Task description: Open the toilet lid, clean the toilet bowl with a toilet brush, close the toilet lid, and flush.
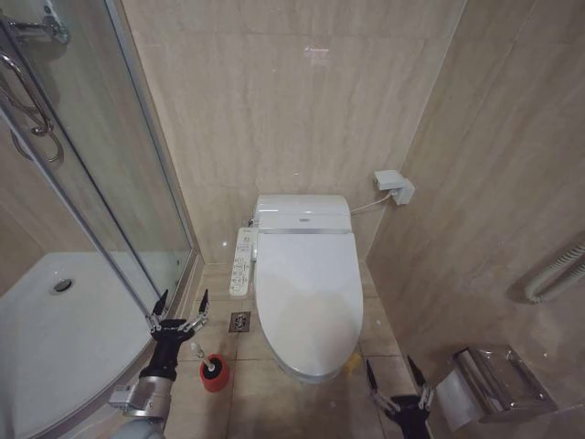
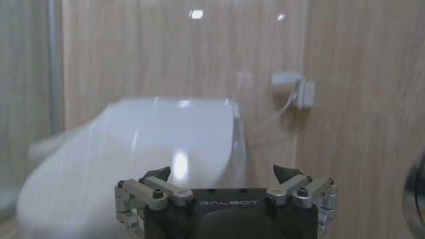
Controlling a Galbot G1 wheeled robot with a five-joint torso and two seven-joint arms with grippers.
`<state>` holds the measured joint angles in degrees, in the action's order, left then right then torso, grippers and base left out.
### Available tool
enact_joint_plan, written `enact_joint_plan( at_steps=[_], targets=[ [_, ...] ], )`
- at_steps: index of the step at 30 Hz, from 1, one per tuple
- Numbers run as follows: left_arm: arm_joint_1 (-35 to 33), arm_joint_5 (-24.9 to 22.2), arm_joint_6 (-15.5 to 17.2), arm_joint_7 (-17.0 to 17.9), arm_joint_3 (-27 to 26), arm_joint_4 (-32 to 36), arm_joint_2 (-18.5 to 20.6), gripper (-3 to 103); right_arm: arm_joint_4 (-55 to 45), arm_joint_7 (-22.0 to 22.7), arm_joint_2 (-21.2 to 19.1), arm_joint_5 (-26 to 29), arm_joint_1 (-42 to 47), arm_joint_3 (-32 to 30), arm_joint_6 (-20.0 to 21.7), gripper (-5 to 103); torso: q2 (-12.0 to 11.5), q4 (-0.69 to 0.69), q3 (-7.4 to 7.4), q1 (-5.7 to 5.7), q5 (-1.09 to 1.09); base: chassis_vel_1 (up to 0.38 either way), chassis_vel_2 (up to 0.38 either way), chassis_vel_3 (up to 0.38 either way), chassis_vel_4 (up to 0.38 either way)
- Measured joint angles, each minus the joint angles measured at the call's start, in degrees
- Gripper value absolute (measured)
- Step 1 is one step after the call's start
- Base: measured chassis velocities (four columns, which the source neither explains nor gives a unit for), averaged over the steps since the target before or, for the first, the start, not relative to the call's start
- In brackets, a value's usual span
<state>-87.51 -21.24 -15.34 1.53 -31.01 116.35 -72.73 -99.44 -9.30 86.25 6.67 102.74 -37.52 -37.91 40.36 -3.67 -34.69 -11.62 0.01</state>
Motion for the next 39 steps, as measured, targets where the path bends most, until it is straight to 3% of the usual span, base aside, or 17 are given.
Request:
enact_joint_plan(
  at_steps=[14, 21, 39],
  targets=[
    [0.2, -0.3, 0.4, 0.1, -0.7, 0.4, 0.1, 100, 13.3, -4.6, -1.8, -2.1, -5.6, 1.5, -1.8, 100, 0.0, 0.0, 0.0, 0.0, 0.0, 0.0, 0.0, 0.0, 0.0],
    [-0.6, -0.1, 0.4, 0.1, -1.1, 0.5, -0.1, 100, 17.4, -4.8, -3.1, -1.5, -9.6, 1.3, -2.2, 100, 0.0, 0.0, 0.0, 0.0, -0.01, 0.0, 0.0, 0.0, 0.0],
    [-1.8, 2.5, 0.8, 0.1, -1.7, -0.7, -2.0, 100, 30.0, -8.6, -6.7, 7.1, -20.8, 2.0, -3.2, 100, 0.0, 0.0, 0.0, 0.0, -0.01, 0.0, 0.0, 0.0, 0.0]
  ],
)
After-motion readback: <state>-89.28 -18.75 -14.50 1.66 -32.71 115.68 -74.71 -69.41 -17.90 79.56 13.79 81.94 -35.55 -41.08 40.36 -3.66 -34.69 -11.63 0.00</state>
